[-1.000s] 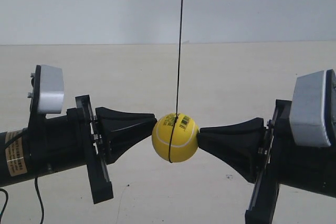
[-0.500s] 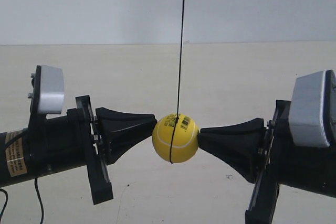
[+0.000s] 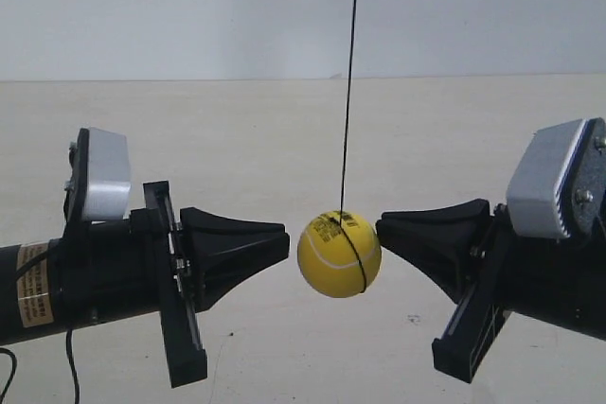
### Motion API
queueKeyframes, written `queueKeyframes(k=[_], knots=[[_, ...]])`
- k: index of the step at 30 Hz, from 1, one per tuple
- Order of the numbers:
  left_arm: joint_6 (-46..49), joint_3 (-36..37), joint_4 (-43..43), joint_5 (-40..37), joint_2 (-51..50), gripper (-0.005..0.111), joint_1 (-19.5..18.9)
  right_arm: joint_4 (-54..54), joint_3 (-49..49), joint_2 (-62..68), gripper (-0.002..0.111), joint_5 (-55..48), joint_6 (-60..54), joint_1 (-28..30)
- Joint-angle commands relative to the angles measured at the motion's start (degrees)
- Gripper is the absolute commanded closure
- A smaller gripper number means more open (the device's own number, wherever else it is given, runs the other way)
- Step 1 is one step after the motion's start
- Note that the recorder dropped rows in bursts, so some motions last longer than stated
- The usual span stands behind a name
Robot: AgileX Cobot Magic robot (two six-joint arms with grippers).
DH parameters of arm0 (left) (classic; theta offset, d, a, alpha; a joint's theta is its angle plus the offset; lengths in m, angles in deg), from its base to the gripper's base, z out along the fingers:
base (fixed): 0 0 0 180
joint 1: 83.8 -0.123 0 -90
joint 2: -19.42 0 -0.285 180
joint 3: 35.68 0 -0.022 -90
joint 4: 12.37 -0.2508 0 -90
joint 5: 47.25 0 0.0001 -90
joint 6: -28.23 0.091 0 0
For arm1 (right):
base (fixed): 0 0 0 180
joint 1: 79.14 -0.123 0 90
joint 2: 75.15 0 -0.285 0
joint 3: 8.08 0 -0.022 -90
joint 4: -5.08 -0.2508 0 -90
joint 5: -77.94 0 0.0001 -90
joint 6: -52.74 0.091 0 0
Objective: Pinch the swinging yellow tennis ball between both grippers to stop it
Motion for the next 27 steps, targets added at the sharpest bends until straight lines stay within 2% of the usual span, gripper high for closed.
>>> queueKeyframes(k=[1, 5, 11, 17, 27], knots=[[0.85, -0.19, 0.99, 0.74, -0.06, 0.102, 0.49, -0.68, -0.32, -0.06, 0.108, -0.25, -0.73, -0.05], [1.37, -0.19, 1.93, 0.74, -0.06, 0.102, 0.49, -0.68, -0.32, -0.06, 0.108, -0.25, -0.73, -0.05], [-1.92, -0.19, -5.57, 1.30, -0.06, 0.102, 0.49, -0.29, -0.32, -0.06, 0.108, -0.14, 0.97, -0.05], [-3.21, -0.19, -5.84, 4.34, -0.16, 0.102, 0.72, 4.98, -0.32, -0.06, 0.108, 2.85, 5.05, -0.05], [-3.36, -0.19, -5.61, 4.22, -0.16, 0.102, 0.72, 7.90, -0.32, -0.06, 0.108, 4.92, 6.86, -0.05]])
